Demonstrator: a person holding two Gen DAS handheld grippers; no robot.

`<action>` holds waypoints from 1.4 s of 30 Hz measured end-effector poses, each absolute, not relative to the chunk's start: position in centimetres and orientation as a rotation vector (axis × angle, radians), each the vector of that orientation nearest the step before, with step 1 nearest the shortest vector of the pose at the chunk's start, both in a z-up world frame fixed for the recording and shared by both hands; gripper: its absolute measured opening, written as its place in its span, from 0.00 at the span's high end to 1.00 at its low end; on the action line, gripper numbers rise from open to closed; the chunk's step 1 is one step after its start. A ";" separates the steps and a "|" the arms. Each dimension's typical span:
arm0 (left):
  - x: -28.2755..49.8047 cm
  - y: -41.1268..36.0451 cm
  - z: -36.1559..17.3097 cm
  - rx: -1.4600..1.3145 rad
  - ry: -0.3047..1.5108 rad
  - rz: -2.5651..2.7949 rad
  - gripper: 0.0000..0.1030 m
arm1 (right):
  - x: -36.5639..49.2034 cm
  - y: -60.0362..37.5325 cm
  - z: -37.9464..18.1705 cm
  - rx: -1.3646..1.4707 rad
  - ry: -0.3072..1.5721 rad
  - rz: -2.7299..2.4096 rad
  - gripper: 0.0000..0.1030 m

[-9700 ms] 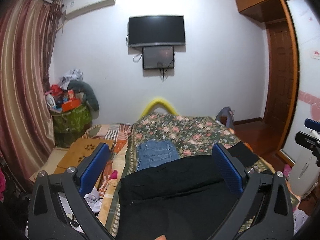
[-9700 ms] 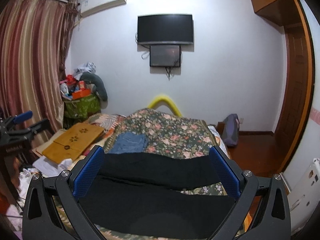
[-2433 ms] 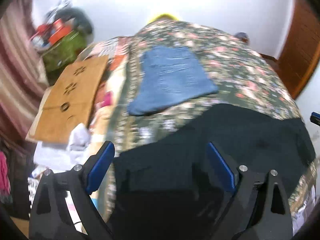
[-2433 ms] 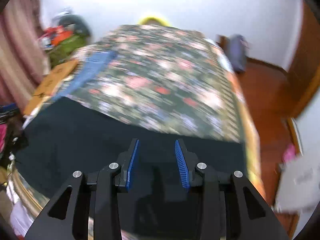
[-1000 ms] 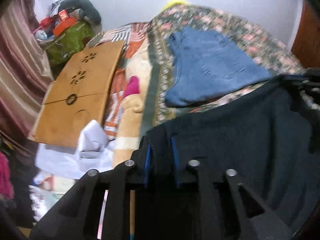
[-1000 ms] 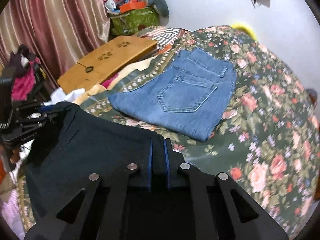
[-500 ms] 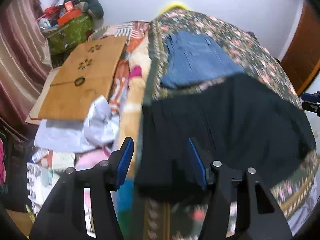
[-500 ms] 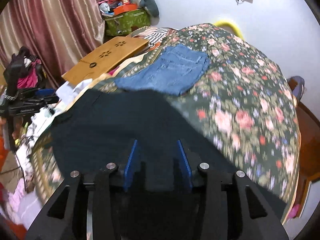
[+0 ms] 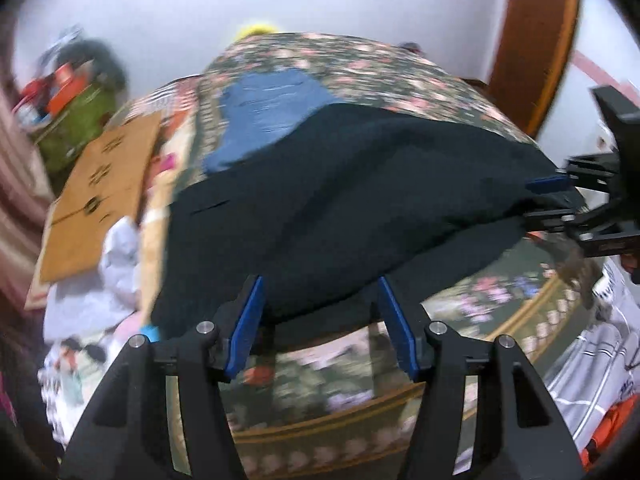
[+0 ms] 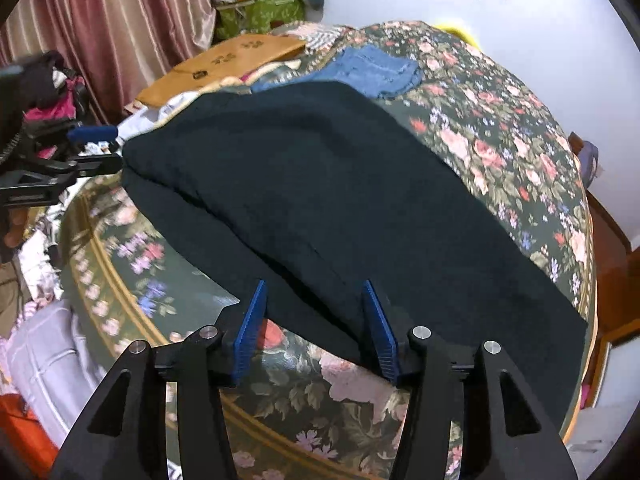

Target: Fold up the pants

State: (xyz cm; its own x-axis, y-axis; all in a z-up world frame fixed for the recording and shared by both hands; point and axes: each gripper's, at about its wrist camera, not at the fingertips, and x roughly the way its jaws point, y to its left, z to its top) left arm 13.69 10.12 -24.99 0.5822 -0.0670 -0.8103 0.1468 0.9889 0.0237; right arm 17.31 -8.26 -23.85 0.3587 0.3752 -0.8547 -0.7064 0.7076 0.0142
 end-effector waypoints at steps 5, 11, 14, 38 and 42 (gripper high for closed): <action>15.9 6.6 -27.1 0.209 0.981 -0.153 0.43 | 17.6 -8.5 -24.1 -0.366 0.954 0.718 0.55; 17.6 5.1 -27.8 0.262 0.977 -0.170 0.57 | 18.0 -8.1 -24.4 -0.357 0.924 0.716 0.86; 17.9 4.7 -27.7 0.287 0.986 -0.160 0.70 | 18.0 -8.5 -23.9 -0.310 0.903 0.719 0.92; 14.9 6.6 -24.0 0.061 0.987 -0.201 0.79 | 16.5 -15.0 -22.3 -0.119 0.961 0.710 0.64; 15.1 9.0 -20.8 -0.045 0.930 -0.193 0.79 | 17.5 -19.8 -21.2 -0.063 0.930 0.593 0.62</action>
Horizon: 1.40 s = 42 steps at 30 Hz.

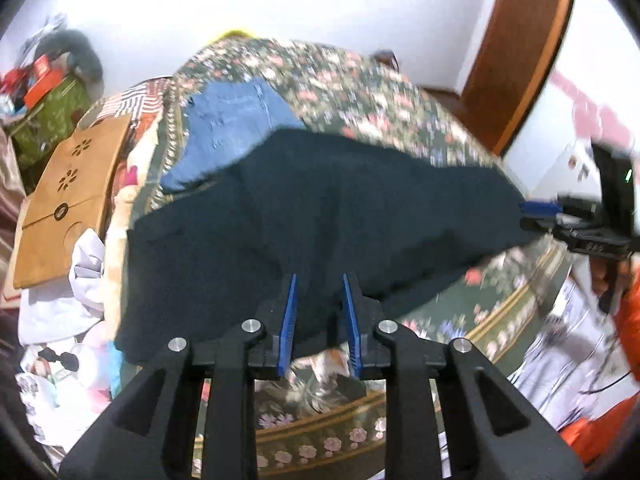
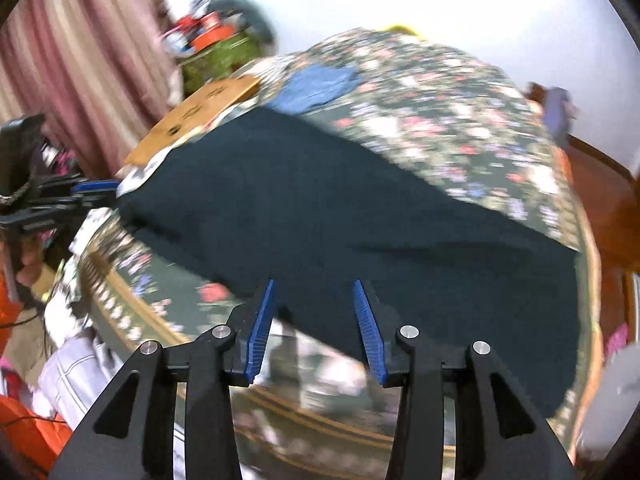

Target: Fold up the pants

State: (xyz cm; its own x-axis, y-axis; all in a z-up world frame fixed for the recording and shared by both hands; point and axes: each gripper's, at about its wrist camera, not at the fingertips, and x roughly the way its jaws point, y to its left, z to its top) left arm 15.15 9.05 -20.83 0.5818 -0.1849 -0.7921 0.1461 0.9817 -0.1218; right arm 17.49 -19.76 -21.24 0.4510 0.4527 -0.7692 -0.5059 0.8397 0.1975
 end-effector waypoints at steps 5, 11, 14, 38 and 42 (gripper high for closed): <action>17.9 12.4 -19.7 -0.090 0.897 -0.078 0.66 | 20.2 -26.9 -21.7 0.021 0.909 0.369 0.61; 23.2 16.8 -24.5 -0.130 1.011 0.107 0.65 | 24.8 -33.8 -25.0 0.119 0.961 0.159 0.61; 25.5 18.9 -27.5 -0.165 1.083 0.177 0.65 | 27.0 -35.6 -26.7 0.132 0.995 0.102 0.61; 27.5 20.1 -32.8 -0.137 1.130 0.295 0.50 | 30.7 -34.5 -30.1 -0.051 0.956 0.069 0.88; 27.4 20.2 -32.8 -0.130 1.129 0.309 0.47 | 30.2 -34.1 -28.2 -0.102 0.876 0.052 0.91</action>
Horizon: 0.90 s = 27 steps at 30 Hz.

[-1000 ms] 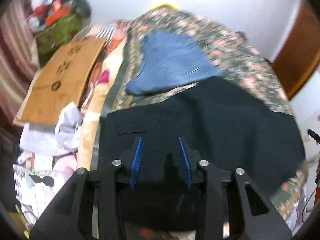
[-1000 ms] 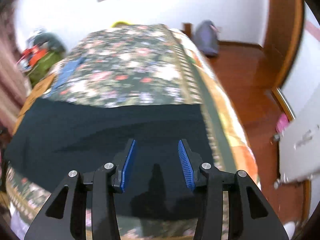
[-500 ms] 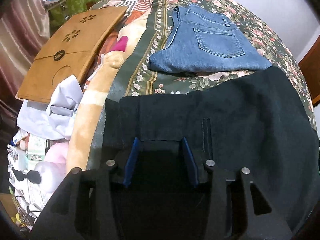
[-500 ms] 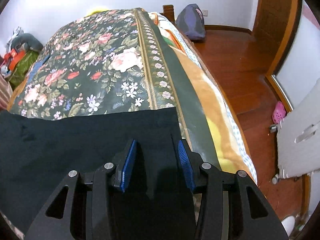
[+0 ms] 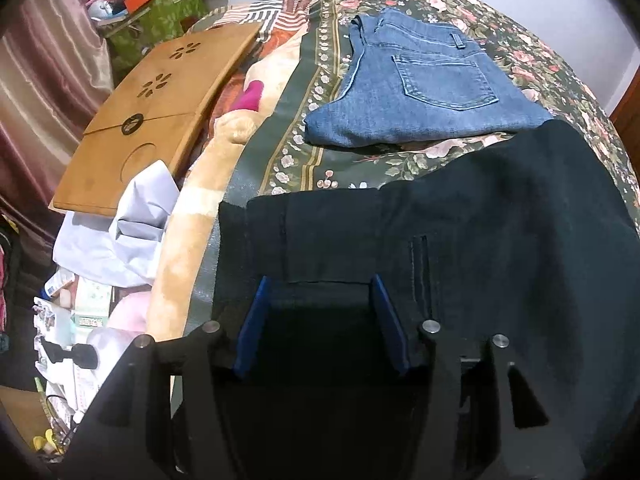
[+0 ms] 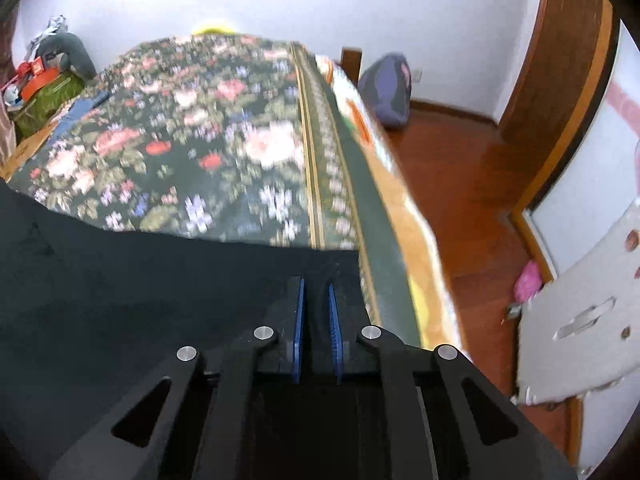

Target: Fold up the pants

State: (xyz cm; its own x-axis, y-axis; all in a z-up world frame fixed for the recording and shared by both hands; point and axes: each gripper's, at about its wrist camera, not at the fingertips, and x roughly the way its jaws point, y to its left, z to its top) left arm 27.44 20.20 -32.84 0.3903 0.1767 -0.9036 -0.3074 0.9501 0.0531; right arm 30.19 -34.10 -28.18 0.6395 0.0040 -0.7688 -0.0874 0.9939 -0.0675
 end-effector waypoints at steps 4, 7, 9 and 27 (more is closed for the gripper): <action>27.3 20.3 -32.8 -0.137 1.124 0.319 0.45 | 31.1 -34.1 -26.9 -0.155 0.829 0.011 0.91; 27.2 20.2 -32.9 -0.129 1.115 0.325 0.44 | 31.7 -34.3 -26.7 -0.166 0.810 -0.005 0.91; 27.1 20.1 -32.9 -0.123 1.112 0.330 0.43 | 32.3 -34.3 -27.2 -0.157 0.828 -0.008 0.91; 25.4 12.3 -24.7 -0.011 0.987 0.126 0.40 | 28.7 -30.1 -23.4 -0.004 0.928 0.253 0.62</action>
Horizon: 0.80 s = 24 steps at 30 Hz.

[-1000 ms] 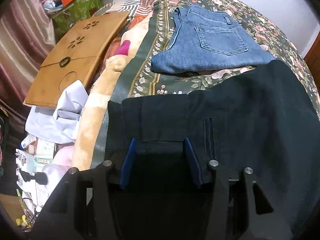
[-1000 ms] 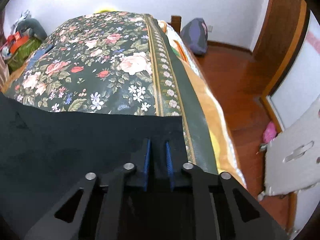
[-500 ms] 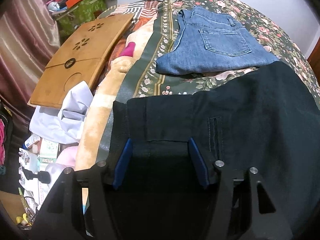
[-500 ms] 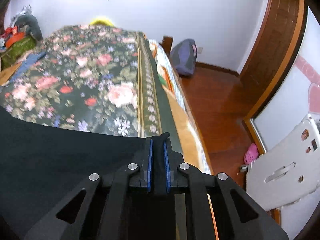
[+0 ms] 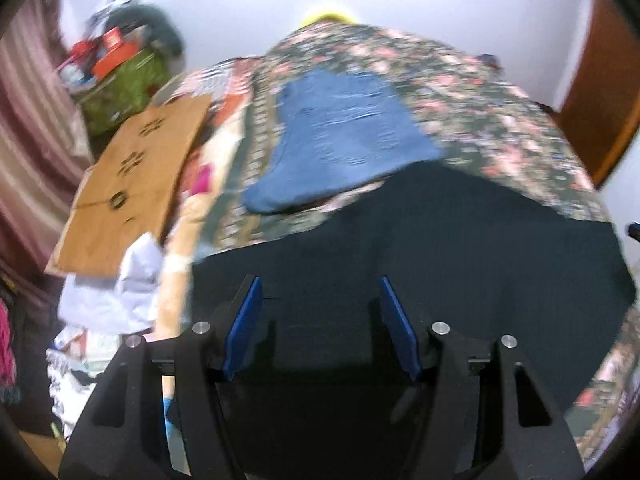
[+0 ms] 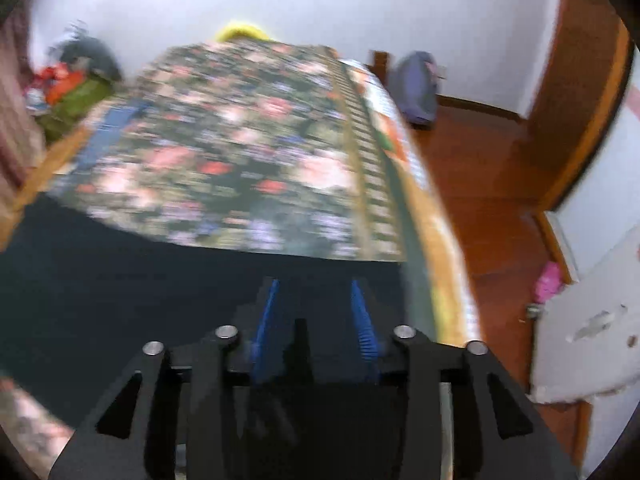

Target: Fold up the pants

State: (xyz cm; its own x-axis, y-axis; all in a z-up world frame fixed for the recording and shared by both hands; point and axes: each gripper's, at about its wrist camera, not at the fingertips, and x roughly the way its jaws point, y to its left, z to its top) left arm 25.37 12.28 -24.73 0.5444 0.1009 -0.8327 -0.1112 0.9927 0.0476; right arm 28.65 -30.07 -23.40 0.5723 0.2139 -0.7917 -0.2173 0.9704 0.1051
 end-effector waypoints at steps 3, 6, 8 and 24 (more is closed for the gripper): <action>25.2 8.9 -24.7 -0.004 0.999 0.034 0.38 | 26.8 -25.8 -23.1 0.026 0.926 0.387 0.62; 24.3 6.0 -25.6 0.044 1.019 -0.028 0.37 | 24.7 -21.0 -23.8 0.050 0.954 0.532 0.62; 23.7 4.4 -26.9 0.086 1.055 -0.058 0.37 | 24.0 -18.7 -24.8 0.018 0.971 0.578 0.62; 16.8 3.4 -28.4 0.081 1.035 -0.042 0.36 | 18.5 -18.4 -27.0 0.058 1.055 0.580 0.57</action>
